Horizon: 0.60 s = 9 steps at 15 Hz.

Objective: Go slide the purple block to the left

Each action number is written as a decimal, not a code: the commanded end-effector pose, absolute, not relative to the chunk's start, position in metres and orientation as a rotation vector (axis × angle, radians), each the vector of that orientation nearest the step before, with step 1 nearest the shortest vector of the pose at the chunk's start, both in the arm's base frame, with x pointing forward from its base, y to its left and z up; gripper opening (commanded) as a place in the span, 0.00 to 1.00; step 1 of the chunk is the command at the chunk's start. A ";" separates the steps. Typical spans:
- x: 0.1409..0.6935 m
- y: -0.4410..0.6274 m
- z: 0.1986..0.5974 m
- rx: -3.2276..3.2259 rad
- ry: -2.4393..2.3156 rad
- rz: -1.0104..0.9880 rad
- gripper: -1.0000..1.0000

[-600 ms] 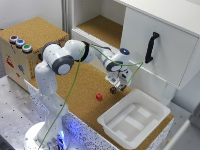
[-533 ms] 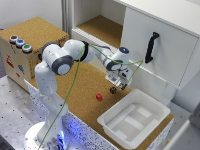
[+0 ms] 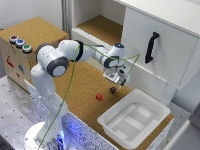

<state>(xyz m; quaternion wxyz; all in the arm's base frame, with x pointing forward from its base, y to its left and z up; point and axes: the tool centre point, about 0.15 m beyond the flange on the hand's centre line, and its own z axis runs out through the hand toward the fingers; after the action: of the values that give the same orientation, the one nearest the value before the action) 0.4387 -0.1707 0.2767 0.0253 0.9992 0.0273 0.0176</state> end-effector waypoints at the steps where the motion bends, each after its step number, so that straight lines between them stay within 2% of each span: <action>1: 0.413 -0.192 0.268 3.030 0.049 0.267 0.00; 9: 0.435 -0.188 0.248 3.085 0.138 0.239 0.00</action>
<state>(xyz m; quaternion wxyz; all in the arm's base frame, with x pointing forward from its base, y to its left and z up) 0.4285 -0.1924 0.2696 0.0290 0.9979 0.0253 0.0522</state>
